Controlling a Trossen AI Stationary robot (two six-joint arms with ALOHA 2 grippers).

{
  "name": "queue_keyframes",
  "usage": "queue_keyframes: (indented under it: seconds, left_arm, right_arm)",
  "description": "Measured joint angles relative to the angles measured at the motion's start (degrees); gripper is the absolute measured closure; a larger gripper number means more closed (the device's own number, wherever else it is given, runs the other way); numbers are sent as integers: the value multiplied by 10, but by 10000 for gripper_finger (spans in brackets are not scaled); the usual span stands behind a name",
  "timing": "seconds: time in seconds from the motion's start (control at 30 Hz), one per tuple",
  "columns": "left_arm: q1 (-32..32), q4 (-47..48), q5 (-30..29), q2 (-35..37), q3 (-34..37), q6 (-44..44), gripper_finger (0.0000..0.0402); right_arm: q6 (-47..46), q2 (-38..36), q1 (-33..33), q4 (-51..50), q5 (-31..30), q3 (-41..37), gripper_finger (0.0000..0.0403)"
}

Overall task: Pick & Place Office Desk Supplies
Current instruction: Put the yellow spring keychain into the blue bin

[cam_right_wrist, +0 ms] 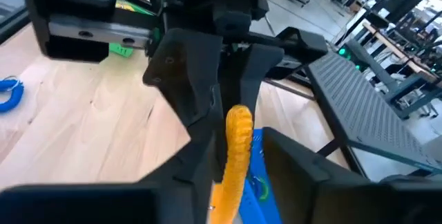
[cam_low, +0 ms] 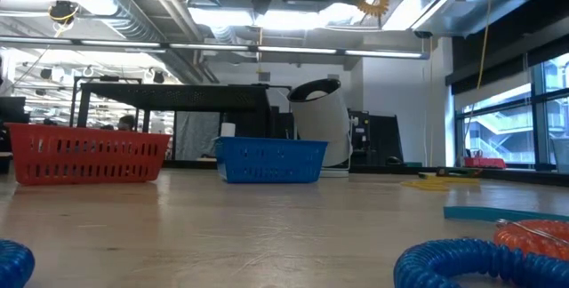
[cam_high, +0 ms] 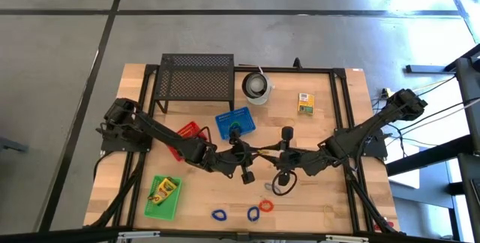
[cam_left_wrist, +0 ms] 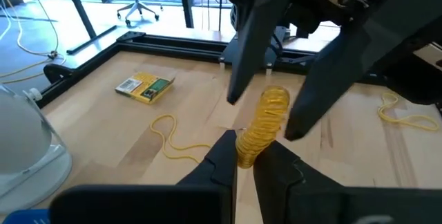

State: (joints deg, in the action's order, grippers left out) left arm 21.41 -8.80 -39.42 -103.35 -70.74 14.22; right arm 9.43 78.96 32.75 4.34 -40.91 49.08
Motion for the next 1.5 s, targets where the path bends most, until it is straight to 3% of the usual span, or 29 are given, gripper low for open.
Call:
queue_keyframes:
  seconds: [0.2,0.4,0.53,0.73,0.87,1.07,1.5]
  left_arm:
    - [-3,34,-12,0,0,14,379]
    - [-20,137,-33,0,0,75,379]
    - [-50,221,-34,0,0,115,378]
    - [-110,372,-14,0,0,220,378]
    - [-144,431,-4,0,0,244,378]
    - [-177,433,71,-4,18,243,378]
    - [-177,430,95,-10,34,256,356]
  right_arm:
    - [-22,-28,10,-50,7,0,198]
    - [-166,-71,22,-153,122,0,160]
    - [-235,-77,22,-209,168,0,157]
    - [-271,-70,22,-262,160,0,164]
    - [-270,-67,22,-266,159,0,170]
    - [-270,-67,22,-266,159,0,175]
    - [-332,-67,22,-307,92,0,179]
